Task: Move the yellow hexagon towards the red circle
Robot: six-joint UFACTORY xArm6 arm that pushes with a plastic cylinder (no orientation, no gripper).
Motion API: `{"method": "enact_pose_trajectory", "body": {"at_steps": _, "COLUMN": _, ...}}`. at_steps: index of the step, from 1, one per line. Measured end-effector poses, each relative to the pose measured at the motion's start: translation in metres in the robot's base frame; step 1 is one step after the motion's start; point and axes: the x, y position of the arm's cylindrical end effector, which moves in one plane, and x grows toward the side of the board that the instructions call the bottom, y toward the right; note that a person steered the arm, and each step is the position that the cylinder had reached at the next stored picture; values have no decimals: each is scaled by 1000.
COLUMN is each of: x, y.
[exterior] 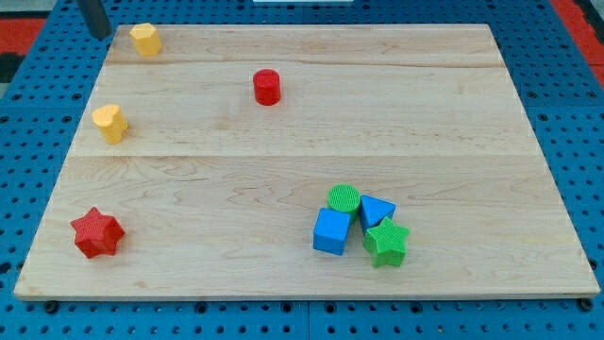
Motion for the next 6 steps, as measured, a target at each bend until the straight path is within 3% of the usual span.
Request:
{"method": "enact_pose_trajectory", "body": {"at_steps": 1, "x": -3, "y": 25}}
{"method": "enact_pose_trajectory", "body": {"at_steps": 4, "x": 82, "y": 178}}
{"method": "enact_pose_trajectory", "body": {"at_steps": 6, "x": 83, "y": 196}}
